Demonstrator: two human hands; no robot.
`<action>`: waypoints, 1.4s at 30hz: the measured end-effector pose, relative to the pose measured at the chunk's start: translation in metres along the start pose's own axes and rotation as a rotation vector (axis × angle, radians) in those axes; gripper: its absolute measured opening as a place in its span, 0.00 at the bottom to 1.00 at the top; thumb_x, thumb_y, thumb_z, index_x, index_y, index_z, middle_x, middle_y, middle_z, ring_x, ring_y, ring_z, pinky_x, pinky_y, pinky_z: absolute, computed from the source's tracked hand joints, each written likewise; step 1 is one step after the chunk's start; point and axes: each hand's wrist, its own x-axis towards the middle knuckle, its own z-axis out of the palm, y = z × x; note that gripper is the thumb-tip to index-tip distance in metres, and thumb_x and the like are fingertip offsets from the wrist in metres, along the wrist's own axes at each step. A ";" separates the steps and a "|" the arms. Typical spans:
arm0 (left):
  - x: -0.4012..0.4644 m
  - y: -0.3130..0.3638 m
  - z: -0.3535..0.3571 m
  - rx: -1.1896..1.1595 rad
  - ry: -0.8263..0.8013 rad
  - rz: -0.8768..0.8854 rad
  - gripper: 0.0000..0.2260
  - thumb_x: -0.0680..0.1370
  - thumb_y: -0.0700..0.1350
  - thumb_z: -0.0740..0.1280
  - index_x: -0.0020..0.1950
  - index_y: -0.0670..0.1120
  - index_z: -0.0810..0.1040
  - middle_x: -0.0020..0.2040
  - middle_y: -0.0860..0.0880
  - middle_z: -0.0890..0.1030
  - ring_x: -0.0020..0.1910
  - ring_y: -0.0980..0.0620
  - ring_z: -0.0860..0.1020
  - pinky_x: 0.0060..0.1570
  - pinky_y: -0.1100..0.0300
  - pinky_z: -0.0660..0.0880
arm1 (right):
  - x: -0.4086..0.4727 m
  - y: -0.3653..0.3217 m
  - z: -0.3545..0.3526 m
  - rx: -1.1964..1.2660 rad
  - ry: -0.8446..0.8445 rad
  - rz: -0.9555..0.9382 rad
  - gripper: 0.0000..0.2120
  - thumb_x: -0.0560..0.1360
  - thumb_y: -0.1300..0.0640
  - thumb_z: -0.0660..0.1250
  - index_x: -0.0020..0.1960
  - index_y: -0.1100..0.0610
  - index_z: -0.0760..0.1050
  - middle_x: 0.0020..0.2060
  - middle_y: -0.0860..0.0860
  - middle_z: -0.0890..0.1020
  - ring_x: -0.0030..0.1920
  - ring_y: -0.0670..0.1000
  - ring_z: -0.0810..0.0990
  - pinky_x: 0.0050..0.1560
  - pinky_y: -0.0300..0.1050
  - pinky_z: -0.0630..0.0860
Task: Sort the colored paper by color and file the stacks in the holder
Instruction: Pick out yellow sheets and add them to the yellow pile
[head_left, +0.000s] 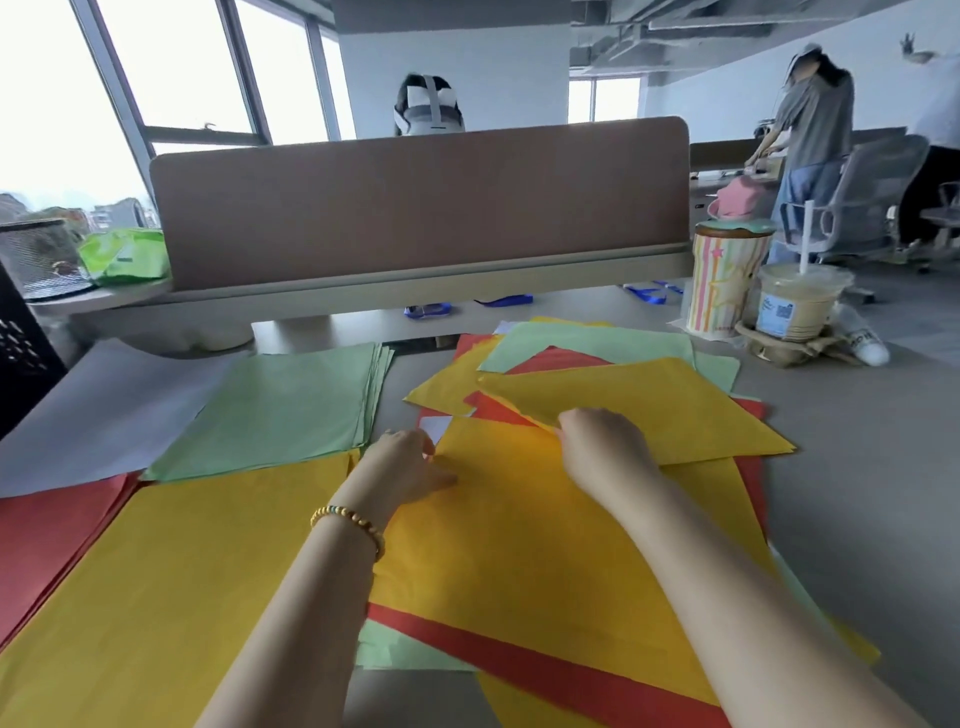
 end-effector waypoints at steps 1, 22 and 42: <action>0.000 -0.001 0.002 -0.001 -0.009 0.005 0.24 0.75 0.54 0.67 0.68 0.45 0.69 0.63 0.45 0.72 0.57 0.47 0.74 0.57 0.58 0.73 | 0.001 0.003 -0.003 0.003 0.030 0.004 0.09 0.79 0.63 0.58 0.40 0.57 0.68 0.30 0.49 0.68 0.34 0.53 0.72 0.27 0.41 0.61; -0.008 -0.015 -0.008 -0.430 -0.057 -0.074 0.17 0.79 0.39 0.60 0.65 0.54 0.70 0.61 0.46 0.74 0.49 0.49 0.75 0.46 0.58 0.74 | 0.003 0.038 -0.011 0.189 -0.157 0.124 0.26 0.78 0.44 0.59 0.72 0.56 0.64 0.68 0.54 0.71 0.66 0.56 0.71 0.64 0.53 0.70; -0.008 -0.010 0.014 -0.031 0.238 -0.026 0.18 0.79 0.53 0.61 0.67 0.47 0.69 0.62 0.44 0.73 0.59 0.45 0.72 0.53 0.56 0.73 | 0.011 0.055 -0.013 0.264 -0.410 0.028 0.13 0.73 0.44 0.68 0.42 0.53 0.71 0.38 0.46 0.73 0.38 0.46 0.72 0.33 0.39 0.64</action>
